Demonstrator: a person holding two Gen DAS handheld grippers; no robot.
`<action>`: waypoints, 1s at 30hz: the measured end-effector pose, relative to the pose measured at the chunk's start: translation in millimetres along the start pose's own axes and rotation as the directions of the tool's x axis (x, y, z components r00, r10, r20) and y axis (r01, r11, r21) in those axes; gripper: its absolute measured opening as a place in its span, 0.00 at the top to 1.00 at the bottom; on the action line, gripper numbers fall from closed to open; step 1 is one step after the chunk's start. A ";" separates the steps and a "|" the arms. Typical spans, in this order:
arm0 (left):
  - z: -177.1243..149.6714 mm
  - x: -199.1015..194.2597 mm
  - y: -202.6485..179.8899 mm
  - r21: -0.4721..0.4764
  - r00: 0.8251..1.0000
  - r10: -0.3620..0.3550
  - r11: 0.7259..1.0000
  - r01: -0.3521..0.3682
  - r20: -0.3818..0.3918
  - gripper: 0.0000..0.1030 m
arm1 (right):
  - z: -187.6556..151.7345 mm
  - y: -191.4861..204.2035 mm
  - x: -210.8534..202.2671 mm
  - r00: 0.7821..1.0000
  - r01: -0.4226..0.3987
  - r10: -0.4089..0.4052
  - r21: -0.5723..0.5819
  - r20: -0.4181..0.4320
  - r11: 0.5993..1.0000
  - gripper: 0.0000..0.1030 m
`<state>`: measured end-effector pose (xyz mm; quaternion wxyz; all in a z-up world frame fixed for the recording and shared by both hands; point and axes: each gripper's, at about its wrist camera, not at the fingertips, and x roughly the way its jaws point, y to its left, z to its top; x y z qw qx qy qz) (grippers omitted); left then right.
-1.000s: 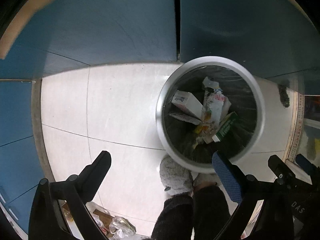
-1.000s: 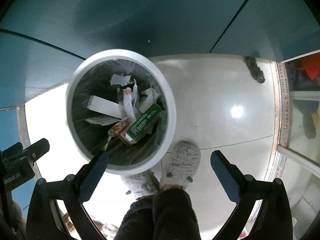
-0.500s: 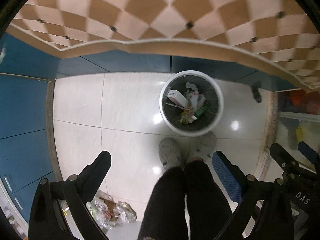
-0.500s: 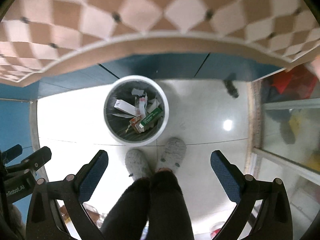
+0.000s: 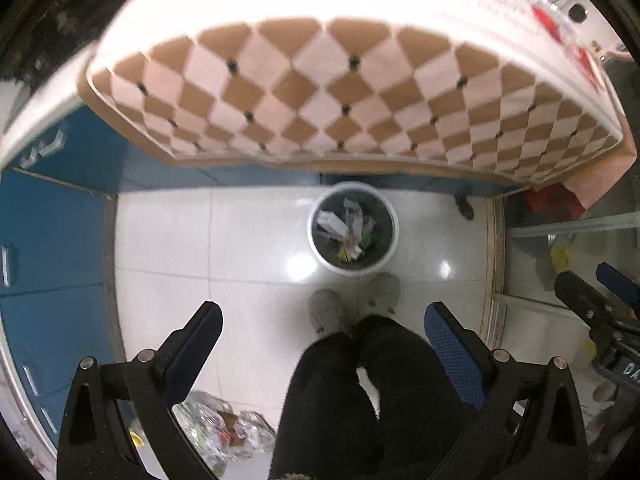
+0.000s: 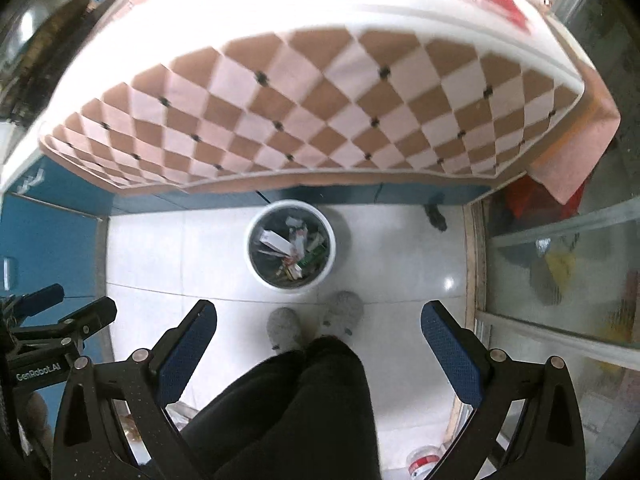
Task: Collect trash
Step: 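Raise both tools back up toward the counter, then grasp the red wrapper with the left tool while the right tool grasps the red-and-white flour bag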
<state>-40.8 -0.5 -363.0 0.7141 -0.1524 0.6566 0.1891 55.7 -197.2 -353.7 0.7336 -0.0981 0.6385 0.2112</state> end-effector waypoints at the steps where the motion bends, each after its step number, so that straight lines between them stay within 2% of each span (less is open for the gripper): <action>1: 4.3 -7.2 -0.6 0.004 1.000 0.005 1.000 -0.006 0.021 0.00 | 2.3 -0.9 -5.3 1.000 -0.025 0.025 0.008 0.009 1.000 0.00; 3: 20.8 -25.5 -2.2 0.009 0.997 0.027 1.000 -0.028 0.079 0.00 | 11.7 -6.8 -20.6 0.995 -0.097 0.095 0.052 0.035 0.994 0.00; 6: 61.6 -51.1 -9.5 0.001 0.982 0.063 0.998 -0.064 0.176 0.00 | 37.7 -31.2 -44.2 0.982 -0.171 0.156 0.143 0.108 0.975 0.00; 9: 106.7 -63.2 -21.7 -0.012 0.965 0.108 0.994 -0.108 0.240 0.00 | 74.1 -58.8 -62.0 0.969 -0.194 0.153 0.218 0.192 0.956 0.00; 13: 176.0 -56.6 -49.9 -0.029 0.948 0.179 0.984 -0.178 0.262 0.00 | 144.8 -131.4 -71.4 0.960 -0.149 0.055 0.335 0.274 0.930 0.00; 16: 233.6 -42.5 -78.5 -0.037 0.955 0.181 0.983 -0.177 0.233 0.00 | 202.2 -184.7 -50.6 0.968 -0.095 -0.013 0.414 0.251 0.905 0.00; 19: 294.8 -28.0 -108.5 -0.031 0.961 0.171 0.985 -0.169 0.217 0.00 | 267.7 -234.9 -16.2 0.976 -0.063 -0.043 0.465 0.213 0.883 0.00; 21: 338.5 -17.2 -127.0 -0.023 0.964 0.168 0.986 -0.167 0.208 0.00 | 305.1 -250.4 5.8 0.982 -0.039 -0.053 0.464 0.184 0.885 0.00; 24: 389.3 -4.6 -147.0 -0.007 0.971 0.143 0.989 -0.145 0.191 0.00 | 351.9 -257.3 34.6 0.988 0.002 -0.070 0.447 0.135 0.895 0.00; 25: 409.3 0.6 -153.8 -0.003 0.975 0.124 0.992 -0.125 0.185 0.00 | 362.3 -254.4 35.5 0.982 0.047 -0.118 0.425 0.144 0.904 0.00; 26: 422.8 4.6 -158.4 -0.003 0.978 0.107 0.994 -0.108 0.181 0.00 | 373.8 -249.0 40.5 0.982 0.053 -0.119 0.393 0.144 0.918 0.00; 28: 449.1 12.9 -166.3 -0.009 0.983 0.052 0.999 -0.052 0.173 0.01 | 386.6 -238.9 46.1 0.978 0.092 -0.154 0.368 0.144 0.925 0.00; 30: 469.7 22.6 -169.6 -0.033 0.988 -0.005 0.999 0.010 0.155 0.07 | 396.8 -229.6 50.4 0.972 0.118 -0.179 0.343 0.151 0.932 0.00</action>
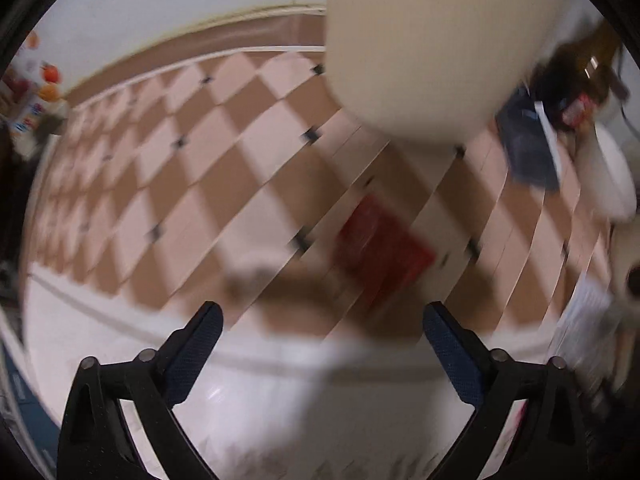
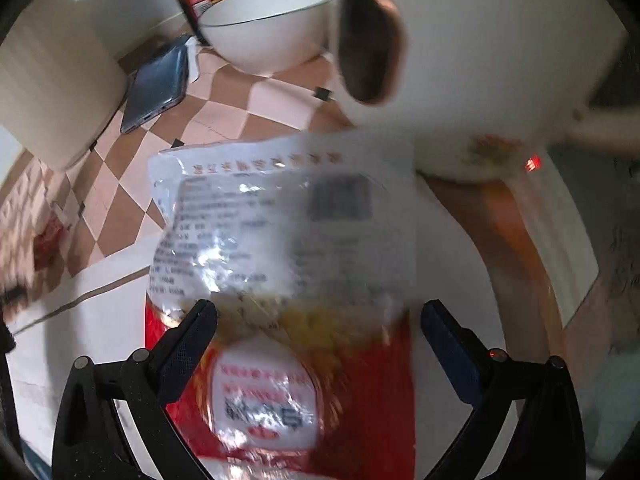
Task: Collect trash
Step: 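Grasp the red wrapper with the left tool while the right tool grasps the red-and-white flour bag, then lower both tools over the bin and release wrapper and flour bag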
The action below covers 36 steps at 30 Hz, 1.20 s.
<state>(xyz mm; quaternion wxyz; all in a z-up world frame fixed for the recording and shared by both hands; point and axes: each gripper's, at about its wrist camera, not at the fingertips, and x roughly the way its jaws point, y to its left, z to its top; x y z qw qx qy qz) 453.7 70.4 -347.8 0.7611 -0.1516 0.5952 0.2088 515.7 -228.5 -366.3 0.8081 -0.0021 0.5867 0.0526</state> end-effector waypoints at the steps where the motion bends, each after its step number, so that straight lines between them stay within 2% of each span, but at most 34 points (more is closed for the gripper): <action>1: 8.0 7.6 -0.9 -0.022 1.000 -0.025 0.999 0.024 -0.015 0.23 | 2.0 5.0 1.1 1.000 0.002 -0.002 -0.012 0.018 1.000 0.00; 2: 12.3 13.3 -1.4 -0.037 0.999 -0.034 0.999 0.033 -0.028 0.45 | 3.5 6.7 1.9 1.000 0.004 -0.003 -0.017 0.030 1.000 0.00; 3: 15.6 19.1 -1.7 -0.050 0.998 -0.052 0.997 0.050 -0.042 0.55 | 4.1 8.7 2.7 0.999 0.006 -0.004 -0.025 0.046 1.000 0.00; 5: 18.2 18.1 -5.4 -0.040 0.999 -0.035 0.999 0.034 -0.016 0.71 | 1.5 11.0 1.7 0.997 0.008 -0.004 -0.045 0.076 0.999 0.03; 6: 17.5 17.6 -6.7 -0.030 1.000 -0.024 0.999 0.023 -0.012 0.71 | -1.5 11.0 -0.3 0.996 0.007 -0.002 -0.055 0.090 0.998 0.05; 7: 15.1 15.9 -7.4 -0.018 1.000 -0.012 1.000 0.012 0.001 0.74 | -3.8 10.7 -2.3 0.995 0.005 0.002 -0.067 0.102 0.998 0.11; 8: 12.1 13.6 -8.0 -0.005 1.000 0.003 1.000 -0.003 0.014 0.80 | -5.5 10.8 -5.4 0.993 0.004 0.005 -0.078 0.116 0.997 0.29; 9: 9.2 11.1 -8.6 0.009 0.999 0.022 1.000 -0.022 0.025 0.82 | -6.6 10.3 -9.8 0.992 0.008 0.003 -0.085 0.130 0.996 0.42; 10: 4.9 7.8 -8.0 0.021 0.999 0.042 0.999 -0.043 0.032 0.87 | -6.8 7.8 -13.3 0.991 0.013 -0.002 -0.082 0.133 0.997 0.64; 11: 0.7 4.8 -6.6 0.027 0.998 0.052 0.998 -0.053 0.035 0.88 | -7.5 3.6 -16.1 0.991 0.013 -0.002 -0.074 0.135 0.997 0.79; 14: -15.9 -11.1 -0.6 0.050 0.996 0.068 0.996 -0.071 0.061 0.89 | -4.8 -16.4 -20.4 0.990 -0.067 0.069 -0.023 0.120 0.997 0.89; 18: -53.2 -53.8 20.1 0.056 0.992 0.046 0.997 -0.053 0.113 0.89 | -8.1 -29.5 -45.0 0.978 -0.147 0.141 0.027 0.156 0.989 0.89; 23: -99.1 -105.7 44.1 0.031 0.988 -0.006 1.000 0.001 0.154 0.89 | -26.7 -29.0 -91.2 0.953 -0.229 0.219 0.026 0.210 0.973 0.90; 27: -140.0 -130.4 66.6 0.039 0.985 -0.040 0.999 0.034 0.166 0.89 | -65.1 -18.0 -132.0 0.938 -0.267 0.261 -0.004 0.227 0.964 0.90; 32: -212.3 -142.3 111.7 0.028 0.985 -0.092 0.996 0.089 0.146 0.89 | -139.7 -5.6 -165.9 0.935 -0.286 0.290 -0.050 0.202 0.957 0.90; 36: -287.1 -135.0 149.0 0.008 0.987 -0.134 0.991 0.134 0.084 0.89 | -233.1 -9.1 -185.3 0.947 -0.285 0.289 -0.046 0.139 0.957 0.90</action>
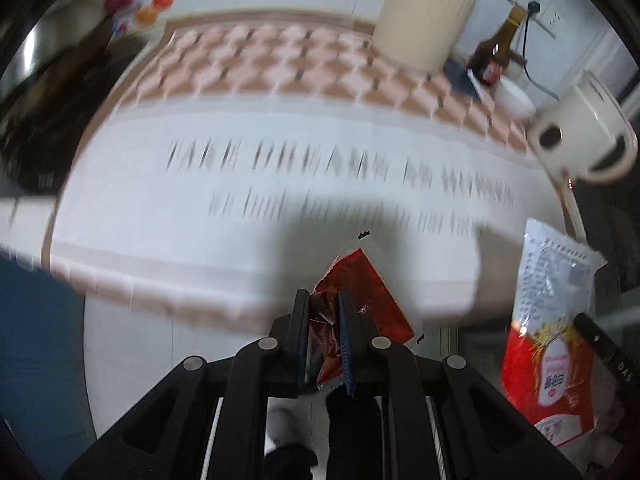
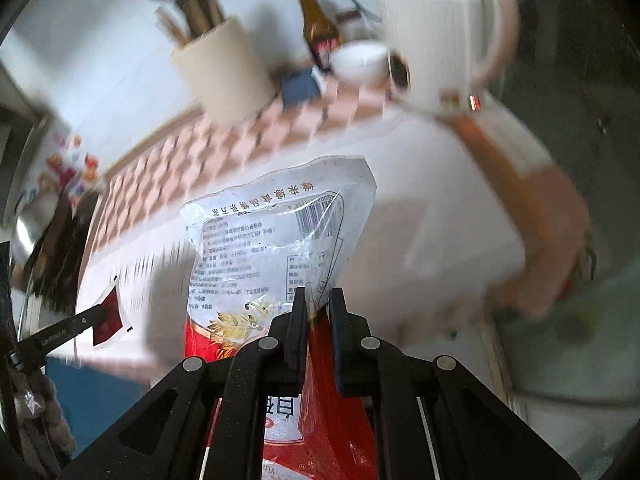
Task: Collect trash
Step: 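Lower both tools over the bin and release wrapper and flour bag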
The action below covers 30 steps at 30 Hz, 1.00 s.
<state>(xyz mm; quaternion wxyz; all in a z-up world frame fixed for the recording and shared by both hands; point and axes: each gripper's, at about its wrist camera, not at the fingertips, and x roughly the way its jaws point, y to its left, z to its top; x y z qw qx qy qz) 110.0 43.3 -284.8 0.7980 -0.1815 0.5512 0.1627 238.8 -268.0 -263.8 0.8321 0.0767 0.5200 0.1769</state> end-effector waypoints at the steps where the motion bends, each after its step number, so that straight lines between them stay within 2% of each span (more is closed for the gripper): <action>1: -15.3 1.1 6.4 -0.002 1.000 -0.006 1.000 0.005 -0.016 0.89 | -25.0 1.0 -4.4 1.000 0.003 -0.003 0.004 -0.024 1.000 0.90; 5: -75.2 26.5 33.7 -0.025 0.993 -0.003 1.000 0.000 -0.114 0.89 | -112.7 -4.2 -4.2 0.990 0.029 -0.026 0.022 -0.141 0.999 0.90; 7: -105.1 55.0 46.1 -0.040 0.982 0.001 0.999 -0.009 -0.189 0.89 | -151.5 -6.3 6.9 0.977 0.051 -0.047 0.012 -0.210 0.999 0.90; 10: -137.4 107.6 59.8 -0.057 0.961 0.009 0.998 -0.026 -0.276 0.89 | -203.9 -7.5 43.5 0.946 0.073 -0.077 -0.025 -0.315 0.997 0.90; 13: -164.0 183.3 74.5 -0.082 0.937 0.025 0.995 -0.057 -0.348 0.89 | -246.7 -6.8 106.1 0.912 0.083 -0.110 -0.085 -0.395 0.993 0.90; 16: -184.3 267.3 89.5 -0.124 0.916 0.022 0.989 -0.078 -0.400 0.89 | -278.9 -10.5 195.0 0.886 0.101 -0.153 -0.139 -0.438 0.985 0.90; 17: -188.9 297.4 93.9 -0.142 0.908 0.009 0.987 -0.075 -0.418 0.89 | -290.6 -13.2 236.1 0.877 0.106 -0.164 -0.150 -0.452 0.983 0.90; 22: -211.4 427.8 111.6 -0.220 0.876 -0.059 0.974 -0.055 -0.479 0.89 | -322.0 -12.9 383.3 0.858 0.126 -0.234 -0.254 -0.457 0.959 0.90; 25: -221.4 475.8 118.5 -0.238 0.855 -0.089 0.970 -0.041 -0.510 0.88 | -341.2 -10.2 458.0 0.837 0.123 -0.264 -0.305 -0.480 0.944 0.90; 30: -232.6 510.0 126.8 -0.248 0.818 -0.133 0.969 -0.012 -0.559 0.85 | -357.9 0.1 523.8 0.800 0.093 -0.280 -0.351 -0.530 0.932 0.86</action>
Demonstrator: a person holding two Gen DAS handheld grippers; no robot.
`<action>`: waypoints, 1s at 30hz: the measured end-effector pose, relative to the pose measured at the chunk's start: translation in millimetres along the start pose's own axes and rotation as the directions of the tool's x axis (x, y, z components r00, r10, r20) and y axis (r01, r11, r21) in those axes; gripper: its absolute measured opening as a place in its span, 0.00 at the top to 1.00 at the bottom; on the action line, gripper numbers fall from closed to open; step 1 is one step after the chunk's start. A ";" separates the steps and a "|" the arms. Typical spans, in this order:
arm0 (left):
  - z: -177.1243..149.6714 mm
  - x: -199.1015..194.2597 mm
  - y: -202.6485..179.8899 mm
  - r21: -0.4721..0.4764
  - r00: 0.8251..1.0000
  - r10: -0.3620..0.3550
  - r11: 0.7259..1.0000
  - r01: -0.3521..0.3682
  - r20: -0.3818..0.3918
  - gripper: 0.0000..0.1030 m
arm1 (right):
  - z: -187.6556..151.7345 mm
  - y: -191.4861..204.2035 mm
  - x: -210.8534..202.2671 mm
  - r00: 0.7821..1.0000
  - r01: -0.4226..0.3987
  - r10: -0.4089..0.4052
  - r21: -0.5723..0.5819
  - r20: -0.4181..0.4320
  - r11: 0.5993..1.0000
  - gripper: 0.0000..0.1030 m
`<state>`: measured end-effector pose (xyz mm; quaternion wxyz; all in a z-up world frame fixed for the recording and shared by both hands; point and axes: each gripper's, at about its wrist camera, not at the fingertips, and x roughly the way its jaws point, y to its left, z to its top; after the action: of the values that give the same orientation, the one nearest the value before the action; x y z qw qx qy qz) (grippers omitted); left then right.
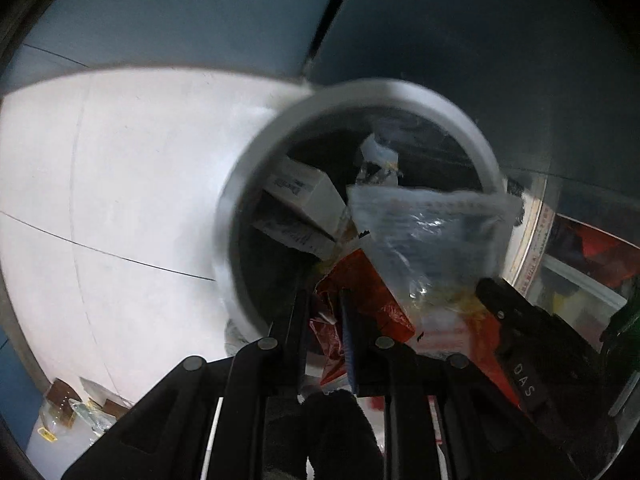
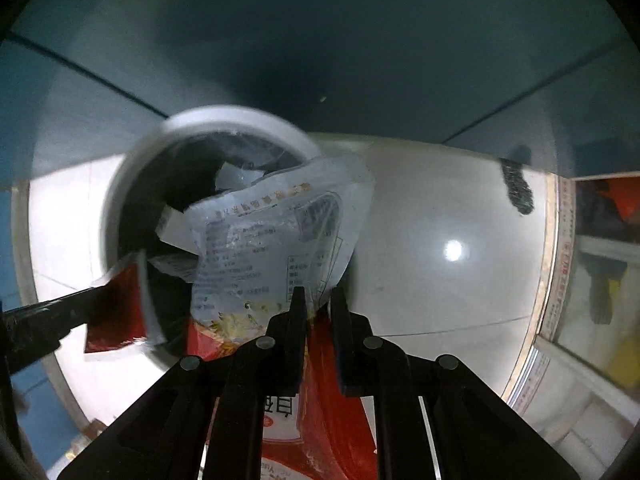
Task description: Collect trash
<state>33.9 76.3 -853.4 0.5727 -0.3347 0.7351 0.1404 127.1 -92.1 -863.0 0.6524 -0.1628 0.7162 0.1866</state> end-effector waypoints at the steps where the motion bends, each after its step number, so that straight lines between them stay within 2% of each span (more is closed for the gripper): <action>1: 0.5 0.6 -0.1 0.002 1.000 0.006 1.000 -0.006 -0.004 0.79 | 3.4 2.4 6.5 1.000 -0.010 0.010 0.001 -0.017 1.000 0.85; 3: 0.4 -1.9 0.5 0.011 1.000 0.016 1.000 -0.016 0.009 0.47 | 7.7 3.7 10.4 0.999 -0.025 0.025 0.017 -0.031 1.000 0.72; 4: -1.3 -8.2 2.4 0.012 0.999 0.017 1.000 -0.017 0.029 0.20 | 8.6 0.8 8.2 0.999 -0.043 0.044 0.031 -0.028 0.999 0.60; 5: -2.1 -13.5 4.8 0.010 0.999 0.019 1.000 -0.020 0.048 0.09 | 9.9 -0.5 7.2 0.998 -0.054 0.056 0.041 -0.028 0.998 0.47; 7: -5.0 -25.4 9.9 0.004 0.997 0.034 0.999 -0.035 0.075 0.09 | 10.0 -8.2 -1.0 0.997 -0.075 0.077 0.063 -0.019 0.995 0.32; 9: -10.8 -33.9 13.4 -0.005 0.995 0.054 0.999 -0.054 0.085 0.07 | 7.1 -14.5 -13.2 0.997 -0.077 0.077 0.070 -0.010 0.995 0.30; 10: -15.8 -39.9 14.7 -0.008 0.993 0.069 0.998 -0.068 0.097 0.07 | 4.1 -18.3 -19.7 0.997 -0.074 0.075 0.075 -0.008 0.994 0.26; 11: -22.4 -46.9 15.1 -0.009 0.990 0.086 0.996 -0.085 0.111 0.07 | 0.5 -19.2 -28.1 0.997 -0.071 0.071 0.074 -0.008 0.995 0.12; 13: -35.9 -61.1 13.8 -0.008 0.984 0.119 0.993 -0.119 0.135 0.07 | -7.1 -22.6 -40.9 0.998 -0.064 0.064 0.064 -0.004 0.996 0.00; 18: -76.8 -103.5 5.8 -0.010 0.963 0.180 0.983 -0.182 0.201 0.07 | -34.4 -20.1 -87.7 0.998 -0.054 0.053 0.029 0.020 0.998 0.00; 23: -119.9 -144.7 -8.5 -0.013 0.951 0.205 0.978 -0.208 0.230 0.07 | -62.4 -20.0 -140.5 0.998 -0.036 0.036 -0.003 0.052 0.999 0.00; 26: -147.3 -174.9 -23.3 -0.004 0.946 0.205 0.978 -0.211 0.252 0.07 | -80.4 -17.8 -183.8 0.997 -0.036 0.037 -0.016 0.073 0.999 0.00; 30: -182.9 -224.7 -40.6 0.019 0.930 0.206 0.975 -0.222 0.303 0.07 | -101.7 -15.7 -251.5 0.991 -0.032 0.038 -0.050 0.128 0.998 0.00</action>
<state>-49.3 13.0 -580.3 0.6672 -0.2123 0.6753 0.2316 69.9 -157.3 -605.4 0.6900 -0.1531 0.6707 0.2252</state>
